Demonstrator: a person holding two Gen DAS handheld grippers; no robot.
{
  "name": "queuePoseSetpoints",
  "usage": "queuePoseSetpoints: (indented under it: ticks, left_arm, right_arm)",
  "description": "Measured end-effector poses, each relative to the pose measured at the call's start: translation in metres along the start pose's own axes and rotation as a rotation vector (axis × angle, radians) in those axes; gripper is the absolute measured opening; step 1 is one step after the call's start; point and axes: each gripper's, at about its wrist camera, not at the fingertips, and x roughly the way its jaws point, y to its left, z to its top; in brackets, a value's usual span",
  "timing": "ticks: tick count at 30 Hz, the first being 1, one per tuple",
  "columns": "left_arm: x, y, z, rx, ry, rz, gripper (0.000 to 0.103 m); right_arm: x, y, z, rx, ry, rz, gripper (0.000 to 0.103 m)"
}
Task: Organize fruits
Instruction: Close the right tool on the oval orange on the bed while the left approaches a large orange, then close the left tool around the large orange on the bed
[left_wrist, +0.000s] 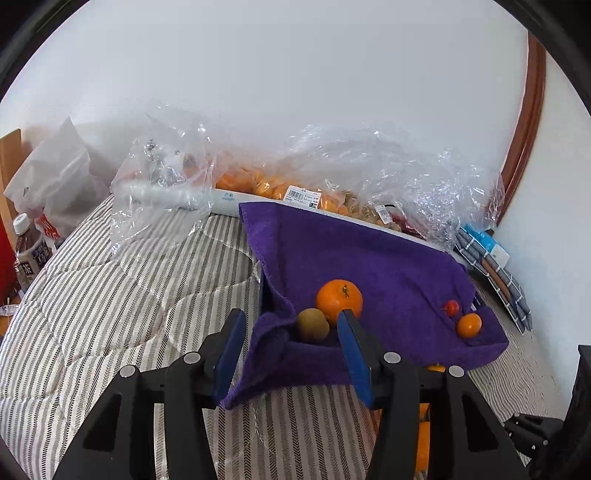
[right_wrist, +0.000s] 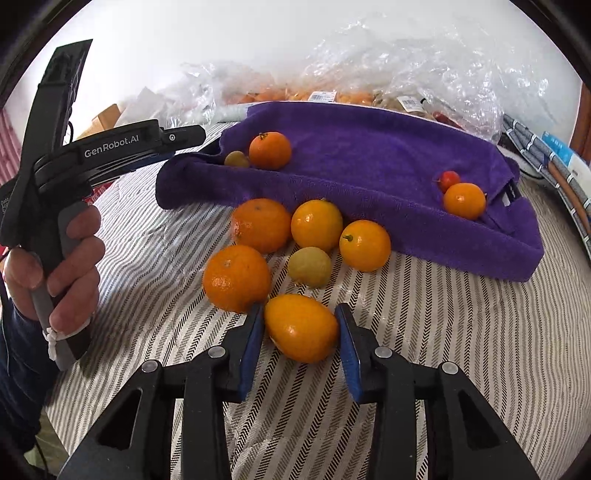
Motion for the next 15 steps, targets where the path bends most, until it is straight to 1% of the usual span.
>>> queuePoseSetpoints:
  ticks: [4,6,9,11,13,15]
  left_arm:
    - [-0.004,-0.003,-0.005,0.005,0.021,-0.041,0.049]
    - [-0.006,-0.006,-0.008,0.014,0.029,-0.067,0.049]
    - [-0.009,-0.013,-0.013,0.038,0.047,-0.121,0.049]
    - [-0.008,-0.02,-0.017,0.058,0.08,-0.182,0.049]
    - [-0.006,-0.028,-0.021,0.081,0.112,-0.235,0.049]
    - [-0.005,-0.037,-0.025,0.103,0.129,-0.262,0.049]
  right_arm:
    - [-0.013,-0.009,-0.007,0.033,-0.05,-0.042,0.038]
    - [-0.02,-0.019,-0.01,0.057,-0.084,-0.089,0.038]
    - [-0.031,-0.037,-0.012,0.097,-0.125,-0.145,0.038]
    - [-0.037,-0.051,-0.014,0.115,-0.142,-0.175,0.038]
    - [-0.039,-0.063,-0.017,0.14,-0.142,-0.176,0.038]
    - [-0.038,-0.073,-0.018,0.18,-0.127,-0.135,0.038]
